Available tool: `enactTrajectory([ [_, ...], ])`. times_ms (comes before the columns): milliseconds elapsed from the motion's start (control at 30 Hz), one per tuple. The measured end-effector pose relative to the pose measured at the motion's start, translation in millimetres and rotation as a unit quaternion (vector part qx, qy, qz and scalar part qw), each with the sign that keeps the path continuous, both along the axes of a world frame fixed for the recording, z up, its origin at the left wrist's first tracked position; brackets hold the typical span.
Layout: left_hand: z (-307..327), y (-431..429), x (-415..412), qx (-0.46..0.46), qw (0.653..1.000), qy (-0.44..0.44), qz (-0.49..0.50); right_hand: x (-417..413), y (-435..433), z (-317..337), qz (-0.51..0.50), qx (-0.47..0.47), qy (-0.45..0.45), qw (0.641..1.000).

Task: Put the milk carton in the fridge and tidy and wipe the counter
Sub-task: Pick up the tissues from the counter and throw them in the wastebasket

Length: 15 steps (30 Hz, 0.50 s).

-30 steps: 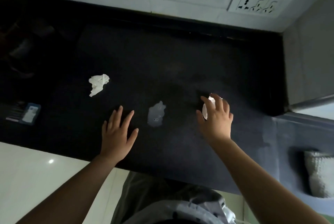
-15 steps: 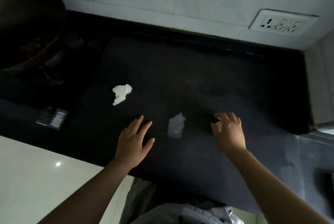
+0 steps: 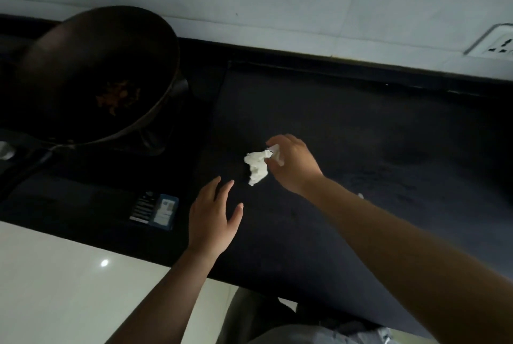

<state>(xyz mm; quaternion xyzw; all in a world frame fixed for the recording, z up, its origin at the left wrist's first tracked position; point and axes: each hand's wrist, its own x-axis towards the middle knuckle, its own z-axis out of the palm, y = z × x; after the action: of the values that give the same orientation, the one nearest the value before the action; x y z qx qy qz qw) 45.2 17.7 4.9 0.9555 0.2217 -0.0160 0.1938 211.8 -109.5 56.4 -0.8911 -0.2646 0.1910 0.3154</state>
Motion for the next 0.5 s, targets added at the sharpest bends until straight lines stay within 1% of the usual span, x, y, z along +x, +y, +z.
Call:
enactTrajectory([
  [100,-10.8,17.4,2.6,0.008,0.999,0.023,-0.024,-0.4,32.3,-12.3,0.031,-0.019,-0.009,0.999],
  [233,-28.4,24.4,-7.2,0.016,0.999,0.024,-0.045,-4.9,38.6,-34.9,0.068,-0.089,0.007,0.994],
  [300,-33.6,23.9,-12.4,0.01,0.999,0.011,-0.052,-10.1,34.5,-41.5,0.066,-0.085,-0.013,0.994],
  [400,-35.8,25.1,-15.7,0.006,0.999,0.006,-0.05,-16.5,30.9,-45.6,0.063,-0.079,-0.067,0.993],
  [500,-36.4,26.5,-14.7,0.009,0.998,0.013,-0.055,-20.0,30.9,-50.2,0.092,-0.13,-0.067,0.985],
])
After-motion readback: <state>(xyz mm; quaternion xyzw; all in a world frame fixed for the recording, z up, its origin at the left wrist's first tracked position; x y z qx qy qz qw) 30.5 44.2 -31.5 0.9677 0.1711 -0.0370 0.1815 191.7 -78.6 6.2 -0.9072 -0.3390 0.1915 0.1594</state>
